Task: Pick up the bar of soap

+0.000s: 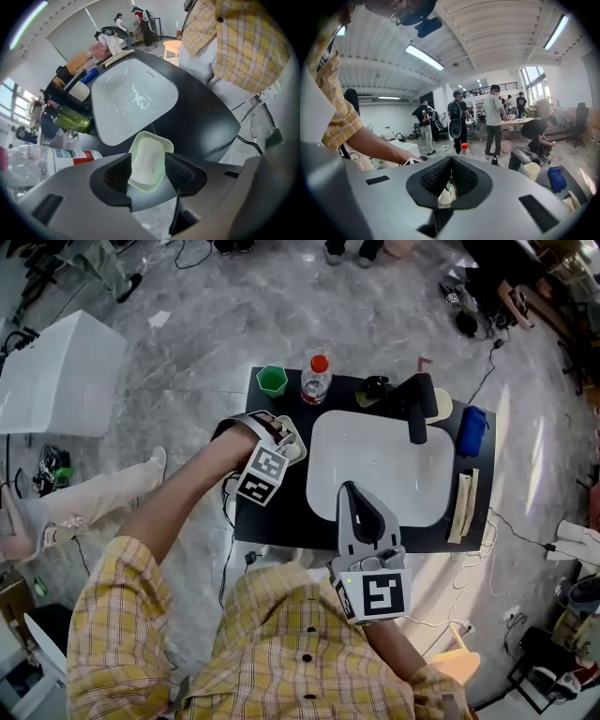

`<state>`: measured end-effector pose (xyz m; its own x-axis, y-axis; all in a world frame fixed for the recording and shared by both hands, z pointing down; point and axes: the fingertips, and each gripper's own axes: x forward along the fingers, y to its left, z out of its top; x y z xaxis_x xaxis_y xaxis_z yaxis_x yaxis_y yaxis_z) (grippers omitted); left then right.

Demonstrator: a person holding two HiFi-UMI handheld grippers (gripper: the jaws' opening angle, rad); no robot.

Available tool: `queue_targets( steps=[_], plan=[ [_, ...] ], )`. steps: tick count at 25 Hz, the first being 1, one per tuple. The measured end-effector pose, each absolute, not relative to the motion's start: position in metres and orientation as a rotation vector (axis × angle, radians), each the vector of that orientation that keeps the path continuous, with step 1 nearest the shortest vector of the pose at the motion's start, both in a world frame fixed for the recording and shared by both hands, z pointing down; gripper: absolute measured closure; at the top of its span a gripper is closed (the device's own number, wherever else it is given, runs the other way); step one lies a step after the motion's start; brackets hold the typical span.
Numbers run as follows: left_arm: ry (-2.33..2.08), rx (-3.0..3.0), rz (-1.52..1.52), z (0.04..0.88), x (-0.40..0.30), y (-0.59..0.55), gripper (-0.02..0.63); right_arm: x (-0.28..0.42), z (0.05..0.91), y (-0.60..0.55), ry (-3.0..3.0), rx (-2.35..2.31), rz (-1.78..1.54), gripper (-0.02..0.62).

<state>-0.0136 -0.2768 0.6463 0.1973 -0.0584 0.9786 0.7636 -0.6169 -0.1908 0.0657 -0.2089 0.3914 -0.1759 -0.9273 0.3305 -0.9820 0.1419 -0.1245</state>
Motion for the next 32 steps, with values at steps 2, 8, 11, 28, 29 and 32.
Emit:
queue_targets(
  steps=[2,8,11,28,29,32],
  plan=[
    [-0.729,-1.745,-1.527,0.658,-0.016,-0.281,0.396,0.065,0.397,-0.209,-2.229,1.883,0.486,0.575],
    [-0.833,-1.665,-1.562,0.684,-0.014,-0.291,0.383,0.071,0.411,-0.218,-2.219,1.873,0.512,0.575],
    [-0.861,-1.649,-1.569,0.691,-0.013,-0.293,0.373,0.073,0.415,-0.222,-2.217,1.864,0.507,0.575],
    [-1.027,-1.601,-1.601,0.703,-0.014,-0.293,0.38,0.072,0.43,-0.236,-2.196,1.837,0.544,0.575],
    [-1.026,-1.597,-1.604,0.703,-0.014,-0.293,0.382,0.072,0.43,-0.236,-2.196,1.836,0.545,0.575],
    [-1.025,-1.583,-1.618,0.704,-0.013,-0.292,0.387,0.071,0.431,-0.236,-2.201,1.842,0.551,0.575]
  ],
)
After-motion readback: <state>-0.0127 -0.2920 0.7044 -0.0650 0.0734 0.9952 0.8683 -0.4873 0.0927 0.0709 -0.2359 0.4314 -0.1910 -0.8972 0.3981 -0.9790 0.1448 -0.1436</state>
